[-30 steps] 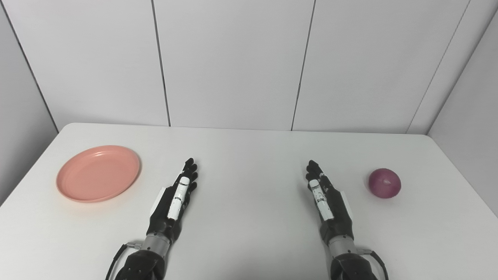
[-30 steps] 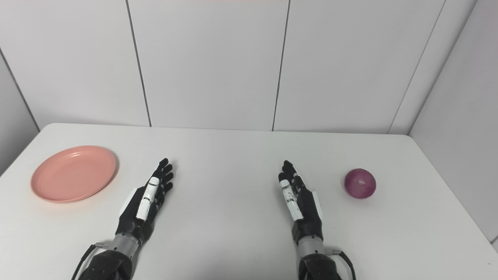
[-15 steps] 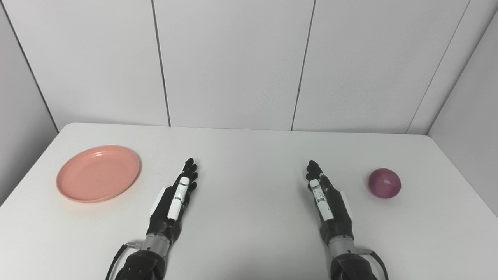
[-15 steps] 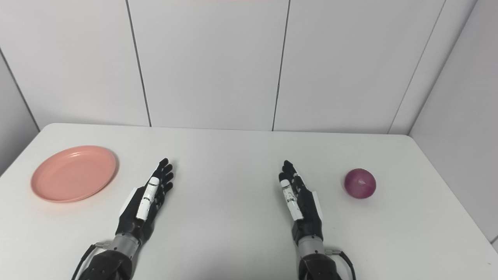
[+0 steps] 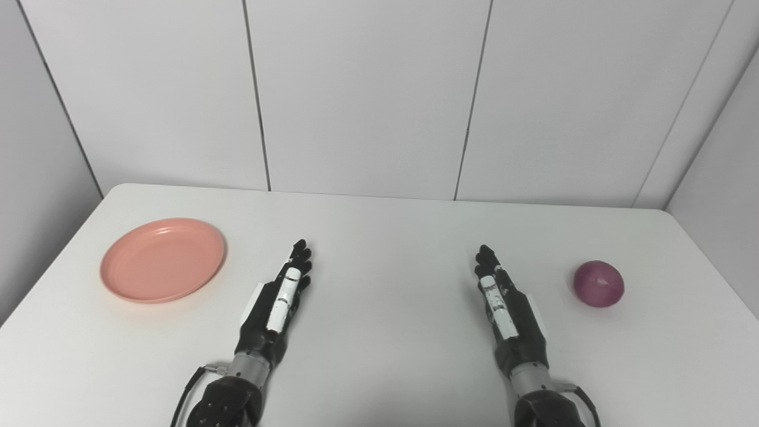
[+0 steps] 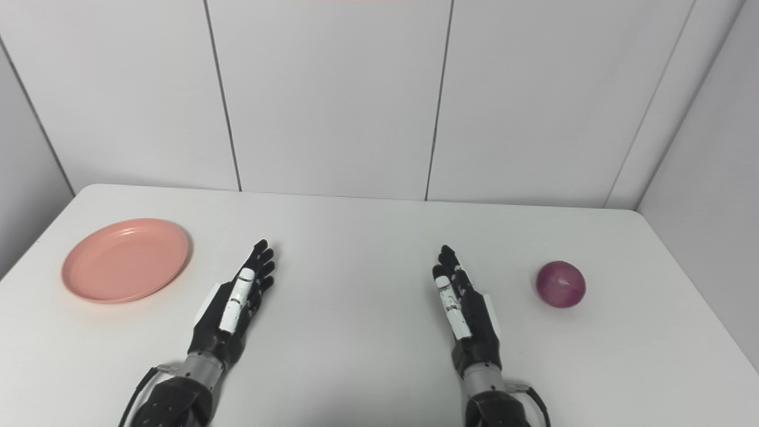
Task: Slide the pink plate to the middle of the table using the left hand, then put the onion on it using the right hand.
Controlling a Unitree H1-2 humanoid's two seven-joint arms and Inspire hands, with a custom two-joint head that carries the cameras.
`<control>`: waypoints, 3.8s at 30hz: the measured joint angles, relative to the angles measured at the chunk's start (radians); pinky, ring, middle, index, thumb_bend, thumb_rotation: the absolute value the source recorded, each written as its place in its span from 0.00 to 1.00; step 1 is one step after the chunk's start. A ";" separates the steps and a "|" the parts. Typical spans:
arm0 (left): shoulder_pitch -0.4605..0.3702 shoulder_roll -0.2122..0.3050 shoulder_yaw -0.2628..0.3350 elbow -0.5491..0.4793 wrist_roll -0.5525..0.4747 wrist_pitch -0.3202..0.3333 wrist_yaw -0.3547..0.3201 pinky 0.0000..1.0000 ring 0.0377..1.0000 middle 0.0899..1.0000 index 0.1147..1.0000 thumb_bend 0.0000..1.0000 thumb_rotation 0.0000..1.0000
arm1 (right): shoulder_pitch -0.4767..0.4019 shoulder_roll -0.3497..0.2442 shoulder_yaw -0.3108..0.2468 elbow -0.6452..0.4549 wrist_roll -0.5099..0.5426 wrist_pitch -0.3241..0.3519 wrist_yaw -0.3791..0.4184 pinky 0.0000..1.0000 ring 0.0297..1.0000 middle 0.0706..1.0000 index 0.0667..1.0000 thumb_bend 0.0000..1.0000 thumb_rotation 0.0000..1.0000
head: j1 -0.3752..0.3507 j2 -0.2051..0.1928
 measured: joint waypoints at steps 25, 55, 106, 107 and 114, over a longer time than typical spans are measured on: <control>-0.056 -0.068 -0.047 0.108 0.084 -0.086 0.067 1.00 1.00 1.00 1.00 0.50 1.00 | -0.088 -0.092 -0.070 0.188 0.113 -0.214 0.097 0.95 0.91 0.91 0.92 0.55 0.72 | 0.167 -0.106; -0.033 -0.064 -0.030 0.021 0.078 0.018 0.075 1.00 1.00 1.00 1.00 0.51 1.00 | -0.123 -0.121 -0.088 0.253 0.149 -0.246 0.156 0.99 0.93 0.94 0.95 0.52 0.74 | 0.225 -0.147; -0.130 0.157 0.134 -0.128 0.077 0.019 0.097 0.96 0.96 0.96 0.94 0.55 1.00 | -0.090 -0.167 -0.105 0.203 0.173 -0.074 0.179 1.00 1.00 1.00 0.98 0.63 0.81 | 0.385 -0.113; -0.132 0.159 0.137 -0.128 0.077 0.019 0.097 0.96 0.95 0.95 0.94 0.54 1.00 | -0.089 -0.167 -0.105 0.203 0.173 -0.074 0.179 1.00 1.00 1.00 0.98 0.62 0.81 | 0.385 -0.118; -0.157 0.209 0.191 -0.122 0.055 0.018 0.097 0.94 0.93 0.93 0.91 0.54 1.00 | -0.088 -0.166 -0.104 0.202 0.168 -0.075 0.178 1.00 1.00 1.00 0.99 0.62 0.80 | 0.370 -0.127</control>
